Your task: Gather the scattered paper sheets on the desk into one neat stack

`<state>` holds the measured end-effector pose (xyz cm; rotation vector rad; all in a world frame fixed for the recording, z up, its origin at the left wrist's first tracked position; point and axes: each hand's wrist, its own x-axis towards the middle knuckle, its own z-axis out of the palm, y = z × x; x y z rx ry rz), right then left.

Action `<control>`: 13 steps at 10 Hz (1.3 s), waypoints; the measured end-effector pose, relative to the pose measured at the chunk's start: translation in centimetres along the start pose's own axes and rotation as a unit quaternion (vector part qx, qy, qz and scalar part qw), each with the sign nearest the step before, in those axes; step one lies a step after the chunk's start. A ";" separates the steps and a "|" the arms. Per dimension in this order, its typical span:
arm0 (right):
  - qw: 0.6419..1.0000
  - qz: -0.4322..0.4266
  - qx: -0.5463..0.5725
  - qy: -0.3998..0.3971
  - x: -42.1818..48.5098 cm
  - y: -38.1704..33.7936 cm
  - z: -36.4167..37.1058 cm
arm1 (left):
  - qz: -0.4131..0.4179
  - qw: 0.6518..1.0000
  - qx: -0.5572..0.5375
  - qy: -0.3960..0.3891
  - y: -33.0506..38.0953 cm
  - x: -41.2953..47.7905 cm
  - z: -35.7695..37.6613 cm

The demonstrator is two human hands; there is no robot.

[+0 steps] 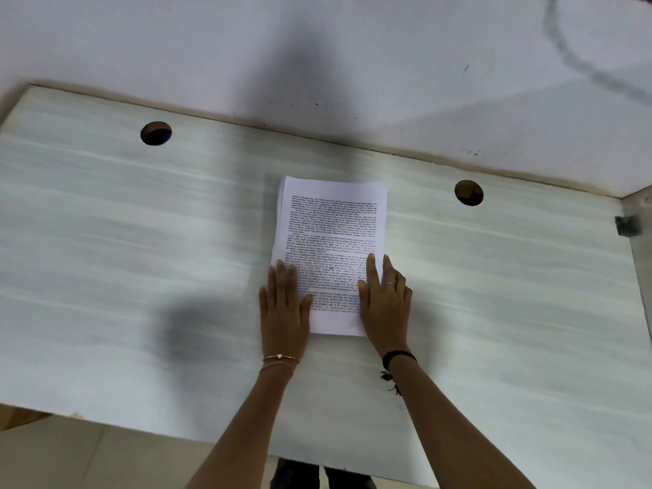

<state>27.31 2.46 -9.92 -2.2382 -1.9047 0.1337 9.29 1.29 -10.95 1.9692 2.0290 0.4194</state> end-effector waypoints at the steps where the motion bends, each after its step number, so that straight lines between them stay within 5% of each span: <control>1: 0.999 0.007 0.043 0.006 0.0 -0.4 0.1 | -0.018 0.999 -0.040 -0.003 -0.2 0.2 -0.1; 5: 0.983 0.007 0.184 -0.006 0.7 -0.4 0.1 | -0.075 0.984 -0.159 0.005 0.4 0.9 -1.9; 6: 0.957 0.030 0.288 -0.010 1.2 -0.5 -0.7 | -0.116 0.975 -0.188 0.016 0.7 2.7 -2.7; 8: 0.823 0.166 0.542 -0.033 5.4 -1.3 -2.2 | -0.165 0.907 -0.376 -0.090 0.2 10.8 -4.0; 11: 0.798 0.170 0.568 -0.112 6.5 -0.7 -3.3 | -0.178 0.888 -0.395 -0.157 -0.2 13.0 -5.3; 13: 0.717 0.193 0.663 -0.097 5.2 -0.8 -4.3 | -0.208 0.868 -0.428 -0.143 0.5 11.5 -5.8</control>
